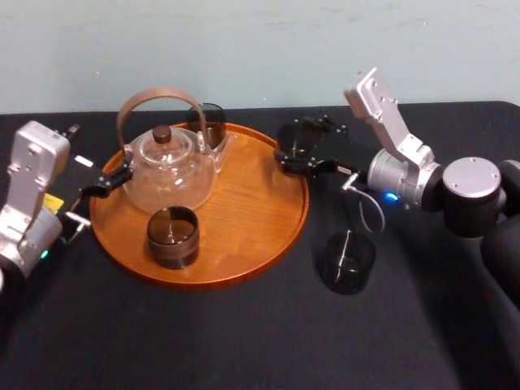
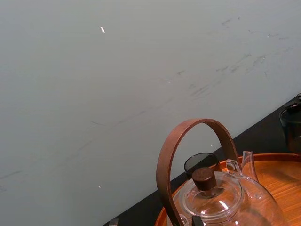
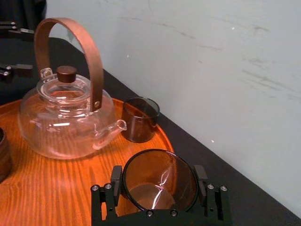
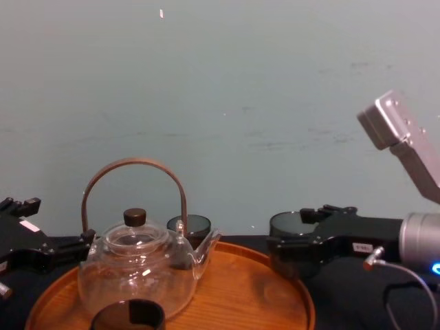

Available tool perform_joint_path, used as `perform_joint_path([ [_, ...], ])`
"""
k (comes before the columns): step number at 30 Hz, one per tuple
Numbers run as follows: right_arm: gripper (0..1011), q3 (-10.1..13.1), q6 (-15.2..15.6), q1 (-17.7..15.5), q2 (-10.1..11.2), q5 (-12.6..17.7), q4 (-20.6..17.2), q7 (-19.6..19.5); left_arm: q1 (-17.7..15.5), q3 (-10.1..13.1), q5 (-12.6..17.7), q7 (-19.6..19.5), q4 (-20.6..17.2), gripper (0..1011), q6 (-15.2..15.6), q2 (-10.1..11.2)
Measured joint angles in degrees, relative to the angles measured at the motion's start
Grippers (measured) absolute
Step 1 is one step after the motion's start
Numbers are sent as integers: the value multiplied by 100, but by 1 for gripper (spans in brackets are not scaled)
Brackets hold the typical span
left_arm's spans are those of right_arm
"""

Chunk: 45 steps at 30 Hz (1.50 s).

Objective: Pick up the glass from the table and place it on the tray.

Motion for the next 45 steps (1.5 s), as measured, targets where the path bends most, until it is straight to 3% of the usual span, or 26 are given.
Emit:
perform_joint_path([
  [14, 940, -222, -242, 204, -69, 139, 371, 531, 0, 0, 0, 0, 0, 1010, 0, 0],
  [23, 940, -369, -468, 487, -122, 227, 877, 892, 0, 0, 0, 0, 0, 1010, 0, 0],
  [30, 940, -456, -539, 679, -214, 245, 1197, 1030, 0, 0, 0, 0, 0, 1009, 0, 0],
  [45, 940, -535, -566, 827, -299, 211, 1437, 1024, 0, 0, 0, 0, 0, 1009, 0, 0],
])
